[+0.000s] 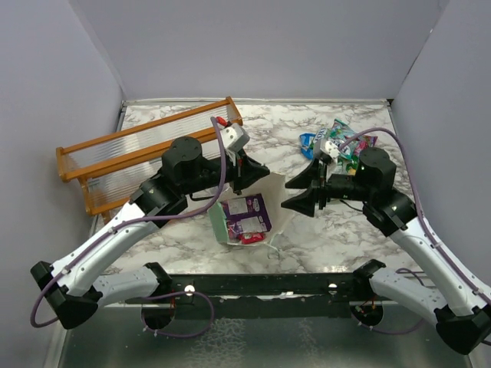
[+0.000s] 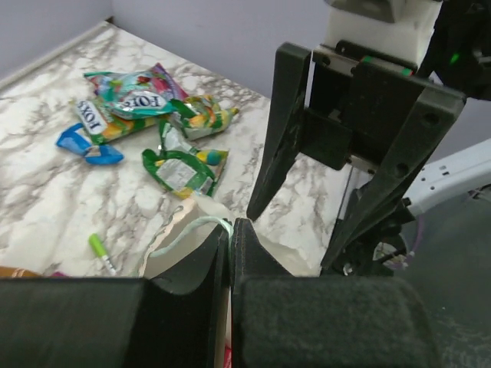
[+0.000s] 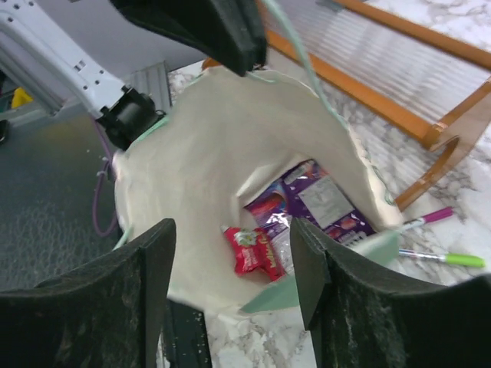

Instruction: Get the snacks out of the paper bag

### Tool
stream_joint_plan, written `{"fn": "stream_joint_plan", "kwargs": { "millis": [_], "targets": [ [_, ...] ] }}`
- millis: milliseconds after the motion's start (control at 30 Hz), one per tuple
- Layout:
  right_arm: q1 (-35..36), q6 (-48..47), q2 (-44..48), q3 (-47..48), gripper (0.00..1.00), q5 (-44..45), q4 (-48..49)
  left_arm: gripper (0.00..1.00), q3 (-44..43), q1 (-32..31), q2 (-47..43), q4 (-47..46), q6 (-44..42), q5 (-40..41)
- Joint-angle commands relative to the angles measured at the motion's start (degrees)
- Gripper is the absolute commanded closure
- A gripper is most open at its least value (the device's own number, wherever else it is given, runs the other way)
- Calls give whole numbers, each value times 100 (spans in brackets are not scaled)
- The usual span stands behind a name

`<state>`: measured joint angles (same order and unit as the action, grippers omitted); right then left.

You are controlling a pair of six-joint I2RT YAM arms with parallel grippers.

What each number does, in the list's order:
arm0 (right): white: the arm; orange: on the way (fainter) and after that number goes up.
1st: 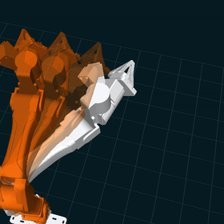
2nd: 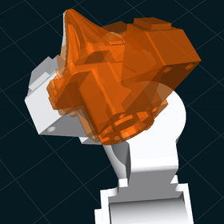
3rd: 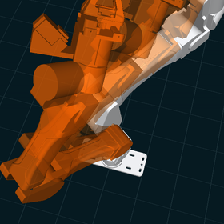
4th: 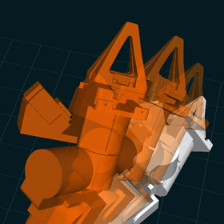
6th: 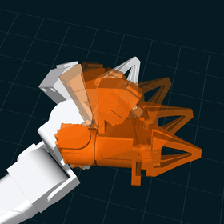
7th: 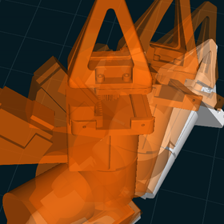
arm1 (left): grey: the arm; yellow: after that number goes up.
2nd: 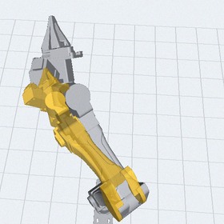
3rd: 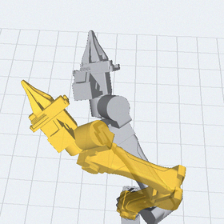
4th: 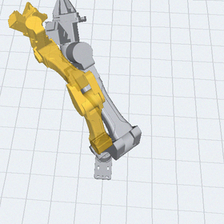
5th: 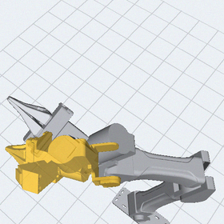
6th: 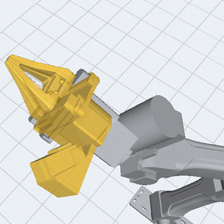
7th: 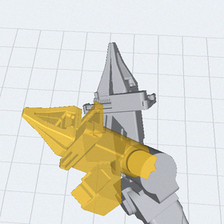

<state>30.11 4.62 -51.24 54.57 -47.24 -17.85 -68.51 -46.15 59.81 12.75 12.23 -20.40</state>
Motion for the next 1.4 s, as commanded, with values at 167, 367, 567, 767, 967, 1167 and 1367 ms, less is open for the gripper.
{"fn": "stream_joint_plan", "kwargs": {
  "millis": [167,367,567,767,967,1167,1367],
  "targets": [
    [1730,148,567,-868,43,1549,97,100,191,-8,258,-1767,1170,-1373],
    [2902,-161,31,-977,53,3091,57,100,198,-8,129,-2072,1449,-1440],
    [4097,33,-317,-1237,53,4534,591,100,304,-8,-217,-2092,1423,-1354],
    [4143,179,-62,-1664,54,5112,904,100,450,-8,-269,-2066,1297,-1492],
    [4146,-32,-292,-2082,54,5352,1517,100,466,-8,-371,-1969,982,-1315],
    [4151,55,-938,-1934,51,5938,2016,100,54,-8,-343,-1131,516,-521],
    [4148,209,-1193,-1651,44,6002,1196,100,-111,-8,-293,-618,306,139]
  ]
}}
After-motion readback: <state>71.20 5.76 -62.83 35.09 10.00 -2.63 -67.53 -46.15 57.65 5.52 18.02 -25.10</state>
